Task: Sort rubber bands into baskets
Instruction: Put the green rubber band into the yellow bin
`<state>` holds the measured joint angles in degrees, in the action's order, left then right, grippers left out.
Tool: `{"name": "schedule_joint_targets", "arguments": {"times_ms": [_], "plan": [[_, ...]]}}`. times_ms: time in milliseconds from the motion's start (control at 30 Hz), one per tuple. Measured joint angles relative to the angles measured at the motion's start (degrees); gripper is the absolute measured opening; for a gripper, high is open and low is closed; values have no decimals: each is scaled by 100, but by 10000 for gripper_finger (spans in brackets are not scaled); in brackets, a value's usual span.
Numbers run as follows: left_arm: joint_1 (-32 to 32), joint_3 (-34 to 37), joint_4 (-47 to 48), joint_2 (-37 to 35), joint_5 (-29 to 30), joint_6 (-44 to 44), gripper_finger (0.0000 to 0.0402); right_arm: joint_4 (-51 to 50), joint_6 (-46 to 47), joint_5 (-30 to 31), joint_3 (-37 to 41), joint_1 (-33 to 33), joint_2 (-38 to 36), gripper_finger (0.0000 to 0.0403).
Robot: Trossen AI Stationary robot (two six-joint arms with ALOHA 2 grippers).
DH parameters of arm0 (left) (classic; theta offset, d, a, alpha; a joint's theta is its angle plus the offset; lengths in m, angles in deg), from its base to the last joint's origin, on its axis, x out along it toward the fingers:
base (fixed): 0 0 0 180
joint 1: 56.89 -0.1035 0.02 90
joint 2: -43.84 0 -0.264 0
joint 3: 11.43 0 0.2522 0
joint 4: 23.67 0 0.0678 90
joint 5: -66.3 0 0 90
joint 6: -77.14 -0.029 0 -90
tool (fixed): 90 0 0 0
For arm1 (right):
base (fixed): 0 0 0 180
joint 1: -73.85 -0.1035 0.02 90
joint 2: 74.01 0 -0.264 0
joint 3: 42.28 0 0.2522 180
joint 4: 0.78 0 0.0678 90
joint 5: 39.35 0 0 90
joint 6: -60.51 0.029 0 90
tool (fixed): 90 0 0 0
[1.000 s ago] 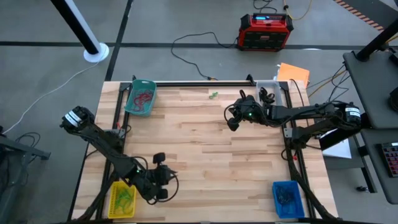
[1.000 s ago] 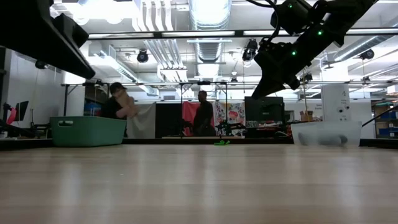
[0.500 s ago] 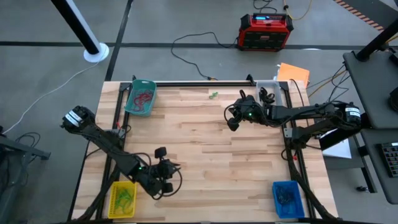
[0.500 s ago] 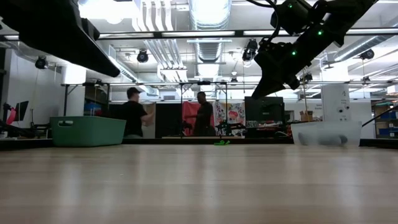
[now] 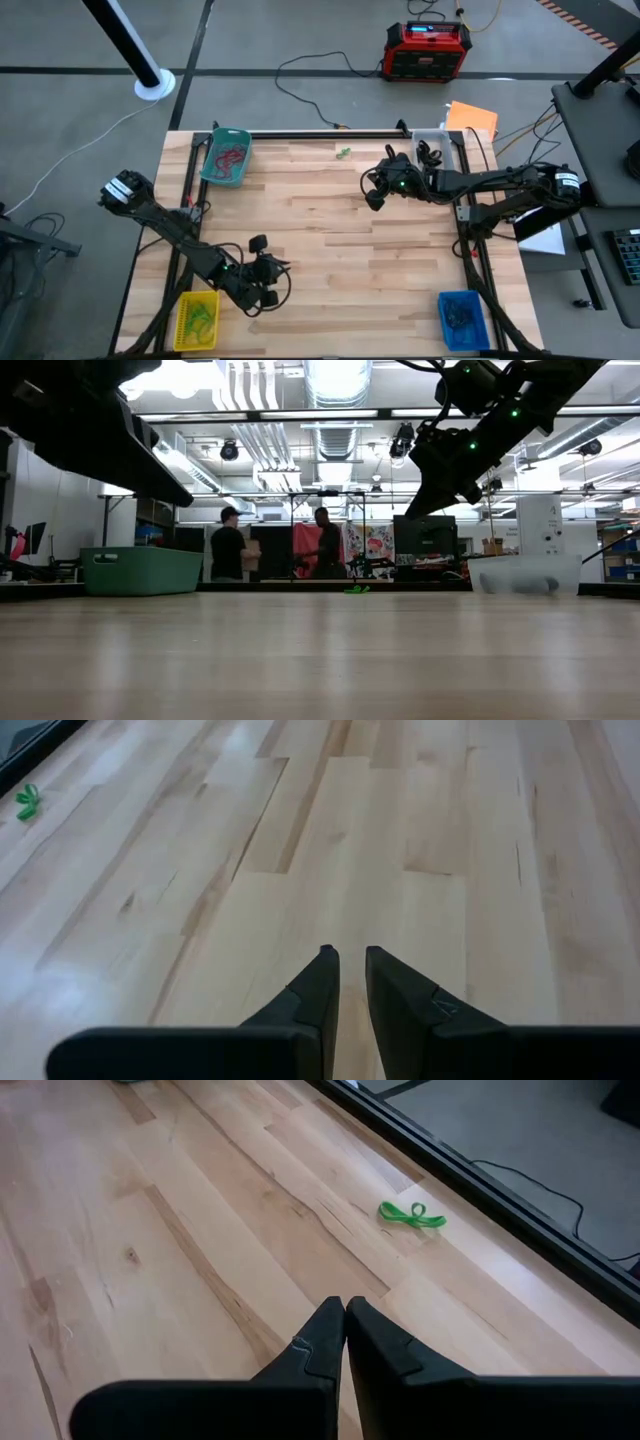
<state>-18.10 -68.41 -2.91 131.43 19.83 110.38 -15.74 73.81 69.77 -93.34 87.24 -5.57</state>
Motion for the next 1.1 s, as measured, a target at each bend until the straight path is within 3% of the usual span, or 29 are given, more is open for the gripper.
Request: {"name": "schedule_joint_targets", "arguments": {"times_ms": [533, 633, 733, 800, 900, 1000, 1100], "plan": [[0, -8, -102, 2, 4, -447, 39, 55, 16, 4, 7, 2, 0, 11], [0, -12, -61, -19, 11, -653, 39, 731, 347, 86, 24, -12, 87, 11], [-20, -12, 116, -260, 487, -1340, 39, 1691, -14, -51, -162, -149, 526, 11], [-99, -14, 202, -547, 1064, -1796, 39, 1342, -27, 196, -575, -113, 916, 11], [-242, 60, 221, -1075, 1248, -2308, 39, 499, 23, 489, -1455, 245, 1550, 11], [-318, 335, 112, -1631, 790, -2522, 39, -425, -45, 480, -2449, 604, 2260, 11], [-395, 832, -270, -2179, -498, -2597, 39, -1237, -295, 21, -3386, 953, 2943, 11]]}}
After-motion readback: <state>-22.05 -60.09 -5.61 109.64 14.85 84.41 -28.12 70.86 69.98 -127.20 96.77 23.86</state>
